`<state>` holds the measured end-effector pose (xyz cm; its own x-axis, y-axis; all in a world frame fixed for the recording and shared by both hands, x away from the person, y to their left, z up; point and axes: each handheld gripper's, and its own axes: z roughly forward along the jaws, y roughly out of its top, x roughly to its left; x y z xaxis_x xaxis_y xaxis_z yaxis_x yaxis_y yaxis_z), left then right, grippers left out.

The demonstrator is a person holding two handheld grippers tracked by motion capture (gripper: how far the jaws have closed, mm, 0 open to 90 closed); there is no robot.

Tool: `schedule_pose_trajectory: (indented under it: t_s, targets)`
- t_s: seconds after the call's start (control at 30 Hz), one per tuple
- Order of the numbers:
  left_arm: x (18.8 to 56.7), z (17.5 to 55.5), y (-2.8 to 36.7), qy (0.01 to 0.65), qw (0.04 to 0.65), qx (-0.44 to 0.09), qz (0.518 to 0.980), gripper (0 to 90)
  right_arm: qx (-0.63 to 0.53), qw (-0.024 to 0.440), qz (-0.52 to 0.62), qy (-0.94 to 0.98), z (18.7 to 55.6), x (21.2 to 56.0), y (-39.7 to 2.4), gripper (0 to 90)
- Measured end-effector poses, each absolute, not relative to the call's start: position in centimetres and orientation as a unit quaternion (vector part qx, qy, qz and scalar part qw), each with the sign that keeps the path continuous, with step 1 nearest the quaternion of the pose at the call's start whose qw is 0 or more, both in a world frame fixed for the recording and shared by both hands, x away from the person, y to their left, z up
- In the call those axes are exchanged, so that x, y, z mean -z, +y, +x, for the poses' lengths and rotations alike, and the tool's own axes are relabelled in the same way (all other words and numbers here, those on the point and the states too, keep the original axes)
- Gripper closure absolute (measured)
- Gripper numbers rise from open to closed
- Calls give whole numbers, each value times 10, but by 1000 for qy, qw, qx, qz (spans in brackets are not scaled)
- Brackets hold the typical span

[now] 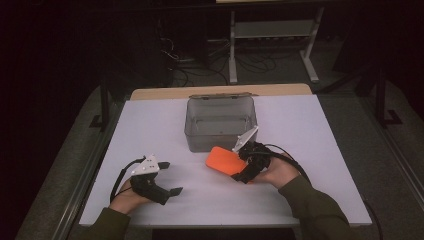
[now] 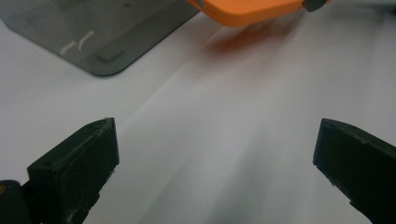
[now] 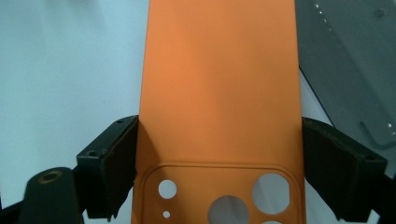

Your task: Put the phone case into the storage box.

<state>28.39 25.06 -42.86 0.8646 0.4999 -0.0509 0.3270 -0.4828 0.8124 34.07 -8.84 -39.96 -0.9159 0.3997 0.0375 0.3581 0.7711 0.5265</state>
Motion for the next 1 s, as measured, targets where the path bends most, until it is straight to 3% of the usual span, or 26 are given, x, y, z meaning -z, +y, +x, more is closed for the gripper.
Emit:
schedule_pose_trajectory:
  t_s: [1.0]
  targets:
    - [421, 296, 219, 234, 458, -85, 854, 0, -271, 40, 196, 942, 339, 399, -88, 155]
